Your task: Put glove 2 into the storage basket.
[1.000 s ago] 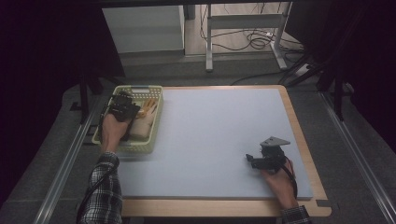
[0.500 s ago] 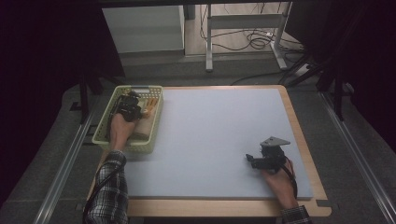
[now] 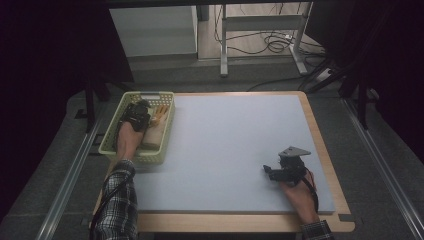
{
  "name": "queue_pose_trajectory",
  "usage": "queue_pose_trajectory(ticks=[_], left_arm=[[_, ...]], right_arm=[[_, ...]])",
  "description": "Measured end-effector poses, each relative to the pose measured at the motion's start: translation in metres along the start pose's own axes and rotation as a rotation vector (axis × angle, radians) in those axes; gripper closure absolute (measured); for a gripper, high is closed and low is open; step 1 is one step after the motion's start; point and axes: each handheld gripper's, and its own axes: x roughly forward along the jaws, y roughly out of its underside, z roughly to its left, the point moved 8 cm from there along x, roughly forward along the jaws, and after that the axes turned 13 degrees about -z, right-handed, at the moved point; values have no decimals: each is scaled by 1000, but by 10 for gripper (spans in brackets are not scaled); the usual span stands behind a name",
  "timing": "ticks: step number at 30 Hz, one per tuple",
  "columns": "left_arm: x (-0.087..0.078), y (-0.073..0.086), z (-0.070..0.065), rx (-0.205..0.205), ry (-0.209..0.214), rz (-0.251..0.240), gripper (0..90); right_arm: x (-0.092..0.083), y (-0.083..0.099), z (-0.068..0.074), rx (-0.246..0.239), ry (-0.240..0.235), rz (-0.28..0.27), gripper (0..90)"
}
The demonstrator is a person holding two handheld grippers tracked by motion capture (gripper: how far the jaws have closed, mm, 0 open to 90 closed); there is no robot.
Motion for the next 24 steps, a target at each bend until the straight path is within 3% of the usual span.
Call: queue_pose_trajectory(ticks=[2,5,8,16,24], left_arm=[[1,-1,1,-15,-3,4,844],[0,-3,-4,-30,42,-20,795],[-4,-5,-3,-47,58,-39,734],[-19,-12,0,-44,55,-103,544],[-35,-19,2,-40,50,-168,416]], right_arm=[[0,0,0,0,0,0,208],[0,0,0,0,-1,0,207],[0,0,0,0,0,0,207],[0,0,0,0,0,1,207],[0,0,0,-1,1,1,207]])
